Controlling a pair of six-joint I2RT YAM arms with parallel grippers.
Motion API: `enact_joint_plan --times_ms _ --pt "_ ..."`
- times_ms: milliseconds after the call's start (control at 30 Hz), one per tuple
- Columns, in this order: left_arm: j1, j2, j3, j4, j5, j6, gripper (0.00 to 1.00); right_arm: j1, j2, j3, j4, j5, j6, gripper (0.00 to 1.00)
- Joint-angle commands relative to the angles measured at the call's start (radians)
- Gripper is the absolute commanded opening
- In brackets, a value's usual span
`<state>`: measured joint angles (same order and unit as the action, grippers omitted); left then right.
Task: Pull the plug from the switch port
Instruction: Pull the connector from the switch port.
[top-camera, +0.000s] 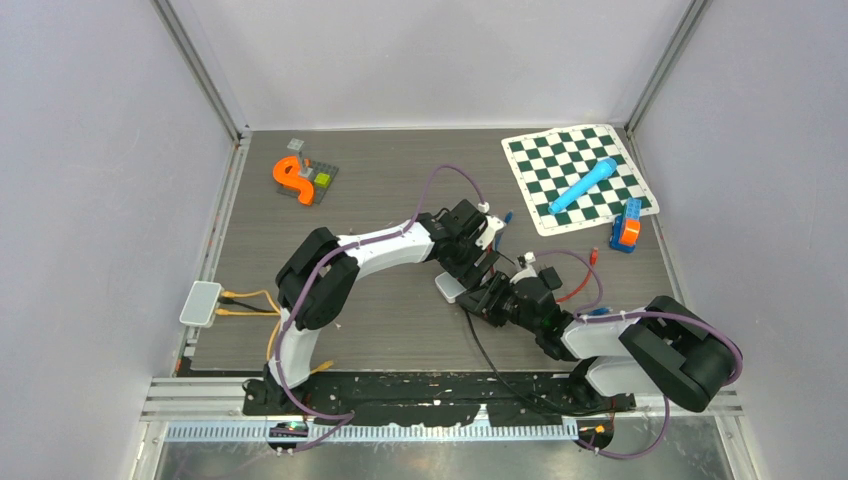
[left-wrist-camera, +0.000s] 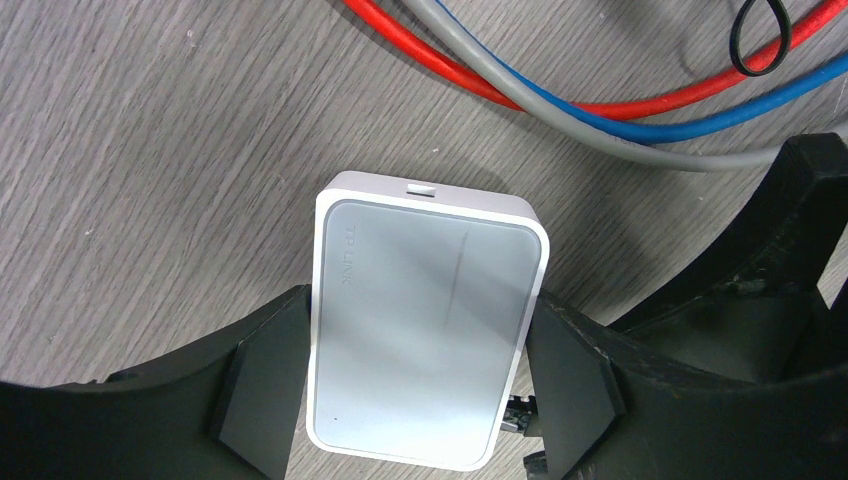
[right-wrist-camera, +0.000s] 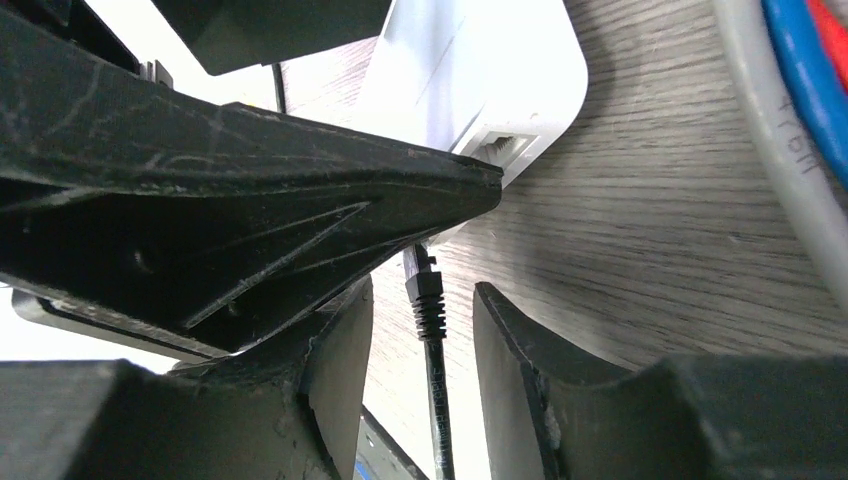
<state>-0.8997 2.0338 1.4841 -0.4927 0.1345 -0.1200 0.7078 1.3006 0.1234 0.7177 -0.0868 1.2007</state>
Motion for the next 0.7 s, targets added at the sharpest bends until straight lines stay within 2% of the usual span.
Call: enact_joint_plan --times_ms 0,300,667 --pt "0.005 -0.007 0.035 -0.004 0.043 -0.018 0.41 0.006 0.007 0.015 0.085 0.08 0.021 0.47" --pt "0.013 -0.004 0.038 -0.003 0.071 -0.026 0.4 0.007 0.073 0.035 0.137 0.068 0.039 0.41" --pt "0.015 -0.005 0.031 0.0 0.084 -0.03 0.39 0.006 0.13 0.043 0.21 0.072 0.063 0.39"
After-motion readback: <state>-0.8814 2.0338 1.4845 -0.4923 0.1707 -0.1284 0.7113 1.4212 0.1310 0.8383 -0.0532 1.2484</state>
